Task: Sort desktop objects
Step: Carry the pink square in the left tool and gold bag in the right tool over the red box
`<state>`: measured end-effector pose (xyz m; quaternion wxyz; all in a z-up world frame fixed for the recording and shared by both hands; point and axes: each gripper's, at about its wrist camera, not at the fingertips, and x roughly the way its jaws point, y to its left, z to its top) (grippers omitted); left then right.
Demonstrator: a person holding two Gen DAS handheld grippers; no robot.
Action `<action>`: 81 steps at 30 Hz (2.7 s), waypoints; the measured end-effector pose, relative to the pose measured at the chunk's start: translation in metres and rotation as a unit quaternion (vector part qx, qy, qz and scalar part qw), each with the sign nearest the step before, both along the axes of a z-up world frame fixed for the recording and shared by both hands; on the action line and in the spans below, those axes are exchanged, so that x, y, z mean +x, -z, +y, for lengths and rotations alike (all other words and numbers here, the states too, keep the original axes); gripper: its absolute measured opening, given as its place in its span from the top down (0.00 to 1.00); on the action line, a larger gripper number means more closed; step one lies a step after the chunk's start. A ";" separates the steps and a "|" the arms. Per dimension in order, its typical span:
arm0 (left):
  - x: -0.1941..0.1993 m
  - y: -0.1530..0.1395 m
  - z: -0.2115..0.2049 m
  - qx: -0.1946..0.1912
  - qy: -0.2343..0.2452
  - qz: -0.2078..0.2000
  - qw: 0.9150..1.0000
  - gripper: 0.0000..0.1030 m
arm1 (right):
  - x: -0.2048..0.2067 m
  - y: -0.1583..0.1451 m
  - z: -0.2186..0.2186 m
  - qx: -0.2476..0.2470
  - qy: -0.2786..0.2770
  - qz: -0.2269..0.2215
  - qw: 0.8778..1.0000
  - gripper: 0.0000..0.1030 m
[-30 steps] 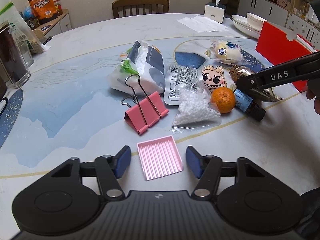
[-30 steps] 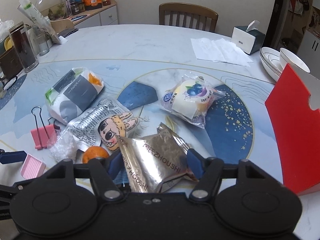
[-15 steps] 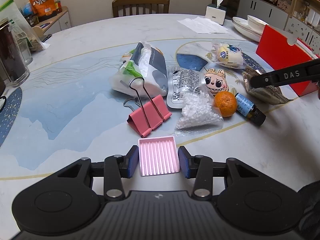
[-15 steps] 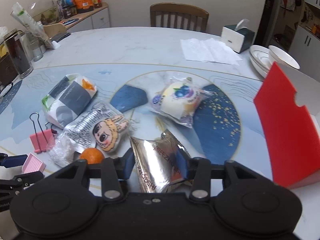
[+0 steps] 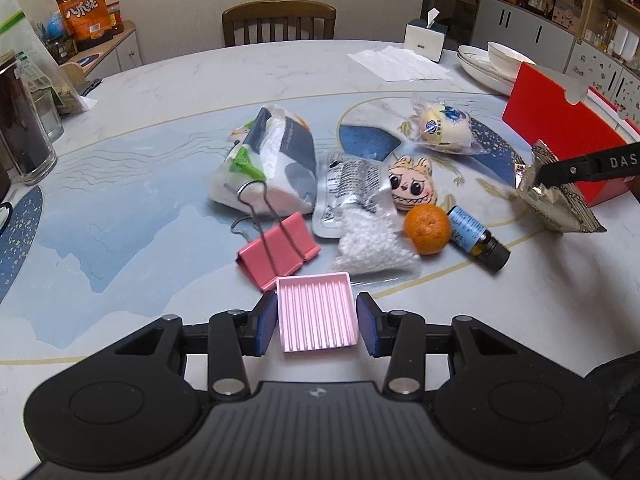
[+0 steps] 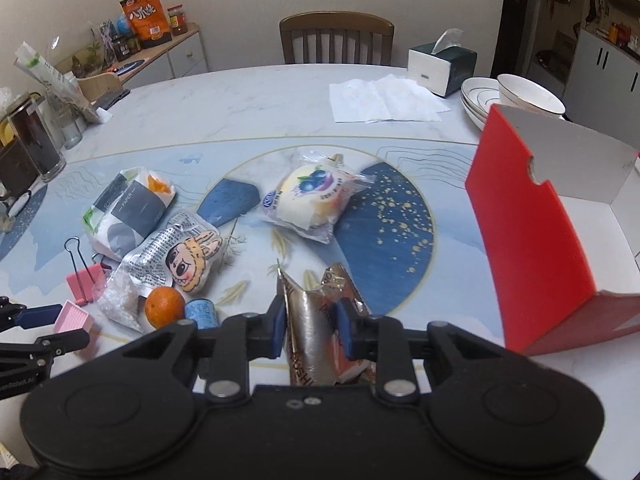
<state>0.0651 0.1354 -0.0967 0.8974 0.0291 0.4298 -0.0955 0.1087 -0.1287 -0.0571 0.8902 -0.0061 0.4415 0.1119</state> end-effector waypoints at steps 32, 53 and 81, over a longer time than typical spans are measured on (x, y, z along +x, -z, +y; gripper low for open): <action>0.037 -0.097 -0.171 0.000 0.083 -0.104 0.991 0.59 | 0.014 -0.097 -0.170 0.154 -0.006 -0.073 0.985 0.81; 0.084 -0.113 -0.298 -0.011 0.190 -0.110 0.976 0.59 | 0.039 -0.090 -0.264 0.181 0.056 -0.076 0.979 0.85; 0.170 -0.060 -0.423 0.044 0.288 -0.024 0.956 0.59 | 0.087 -0.036 -0.331 0.053 0.100 -0.009 0.994 0.85</action>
